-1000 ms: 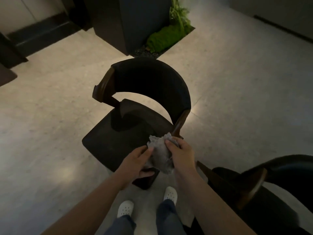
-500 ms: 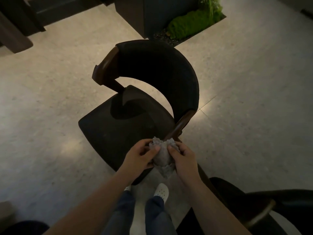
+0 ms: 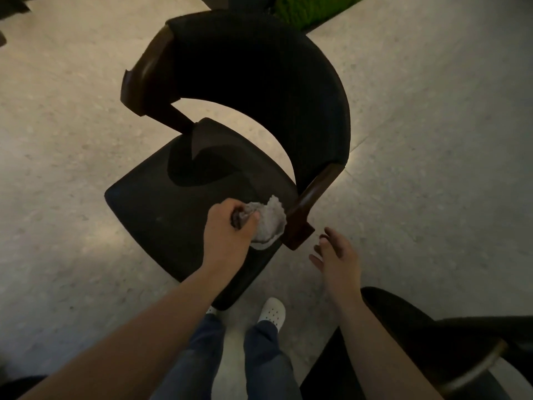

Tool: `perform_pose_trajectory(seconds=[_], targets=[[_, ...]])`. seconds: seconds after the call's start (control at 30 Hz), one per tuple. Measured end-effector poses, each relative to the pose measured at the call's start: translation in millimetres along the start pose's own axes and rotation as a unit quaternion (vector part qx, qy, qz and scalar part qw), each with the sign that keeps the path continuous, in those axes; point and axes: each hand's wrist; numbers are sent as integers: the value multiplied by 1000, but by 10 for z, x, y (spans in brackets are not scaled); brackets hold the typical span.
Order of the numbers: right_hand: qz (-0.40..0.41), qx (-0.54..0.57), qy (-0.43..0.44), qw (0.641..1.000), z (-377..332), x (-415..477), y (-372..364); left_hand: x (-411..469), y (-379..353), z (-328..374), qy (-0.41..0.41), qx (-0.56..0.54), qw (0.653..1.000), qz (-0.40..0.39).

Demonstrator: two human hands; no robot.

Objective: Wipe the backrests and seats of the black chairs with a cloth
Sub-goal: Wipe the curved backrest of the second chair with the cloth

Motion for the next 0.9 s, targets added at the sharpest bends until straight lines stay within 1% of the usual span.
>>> perform_pose_trajectory(seconds=[0.13, 0.2, 0.23, 0.33, 0.4, 0.53, 0.6, 0.67, 0.73, 0.83, 0.9], targets=[[21, 42, -14, 999, 113, 114, 22, 25, -424, 122, -82, 22, 994, -66], [34, 53, -18, 998, 171, 117, 57, 44, -641, 64, -105, 74, 988, -88], [39, 62, -21, 997, 203, 116, 78, 65, -708, 32, -103, 90, 987, -89], [52, 83, -31, 995, 293, 135, 135, 153, -759, -19, -76, 59, 993, -70], [56, 91, -34, 994, 332, 159, 158, 207, -752, -55, -78, 62, 993, -62], [53, 85, -28, 995, 388, 214, 163, 361, -630, -96, -69, 34, 997, 4], [56, 82, -24, 995, 394, 242, 151, 468, -527, -76, -36, 51, 998, 22], [53, 76, -9, 996, 370, 269, 128, 535, -472, -42, -41, 54, 997, 31], [48, 66, 16, 997, 320, 293, 80, 500, -504, 11, -54, 25, 998, 8], [52, 62, 56, 995, 269, 320, -62, 355, -671, 2, -75, -8, 996, -53], [53, 51, 74, 995, 268, 336, -169, 313, -763, -69, -82, -10, 996, -44]])
Point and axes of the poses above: each hand's wrist, its own x-axis towards the middle knuckle, its own y-axis out of the back of the hand, z = x × y, and after that the axes turned 15 degrees about -z, right-handed
